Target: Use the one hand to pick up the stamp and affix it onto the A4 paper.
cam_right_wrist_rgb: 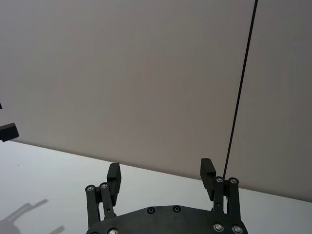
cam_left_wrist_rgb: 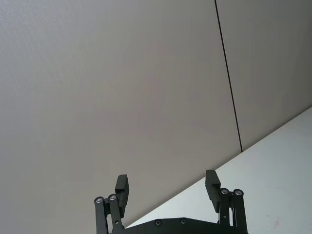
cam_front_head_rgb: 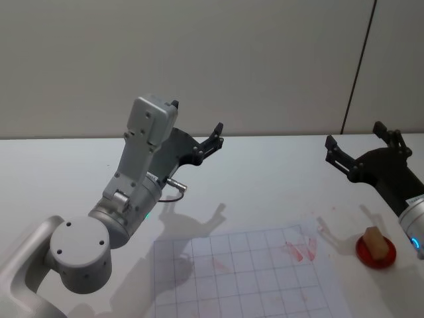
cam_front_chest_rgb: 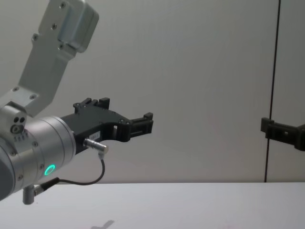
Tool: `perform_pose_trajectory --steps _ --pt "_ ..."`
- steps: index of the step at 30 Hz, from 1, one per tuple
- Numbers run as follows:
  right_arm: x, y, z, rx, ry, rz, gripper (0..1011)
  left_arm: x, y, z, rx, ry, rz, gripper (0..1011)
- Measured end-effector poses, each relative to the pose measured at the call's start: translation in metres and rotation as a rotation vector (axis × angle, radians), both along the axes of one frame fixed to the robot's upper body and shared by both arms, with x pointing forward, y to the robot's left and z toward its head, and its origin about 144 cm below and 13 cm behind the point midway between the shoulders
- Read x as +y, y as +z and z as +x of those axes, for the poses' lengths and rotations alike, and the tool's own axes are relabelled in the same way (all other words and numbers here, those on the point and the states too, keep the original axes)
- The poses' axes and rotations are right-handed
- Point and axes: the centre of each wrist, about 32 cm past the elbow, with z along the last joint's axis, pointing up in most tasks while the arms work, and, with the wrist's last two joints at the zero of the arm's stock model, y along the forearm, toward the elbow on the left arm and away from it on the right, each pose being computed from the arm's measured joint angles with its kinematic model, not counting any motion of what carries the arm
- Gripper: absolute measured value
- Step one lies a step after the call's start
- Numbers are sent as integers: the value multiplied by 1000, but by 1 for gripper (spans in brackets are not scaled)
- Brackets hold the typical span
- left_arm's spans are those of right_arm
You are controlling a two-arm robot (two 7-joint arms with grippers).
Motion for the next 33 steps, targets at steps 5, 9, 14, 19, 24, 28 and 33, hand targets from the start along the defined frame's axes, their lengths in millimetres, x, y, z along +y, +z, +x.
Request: perform_pose_trajectory --steps 5,9,14,19,24,28,33 --pt "0 0 0 0 0 0 1001 0 0 0 0 0 0 1001" --pt "0 0 0 0 0 0 1001 0 0 0 0 0 0 1001" --pt "0 0 0 0 0 0 1000 0 0 0 0 0 0 1001" --pt "0 0 0 -1 0 0 1001 0 0 0 0 0 0 1001" --pt "0 0 0 -1 0 0 1001 0 0 0 0 0 0 1001" --pt "0 0 0 -1 0 0 1001 0 0 0 0 0 0 1001" --pt "0 0 0 1 -1 0 1001 0 0 0 0 0 0 1001"
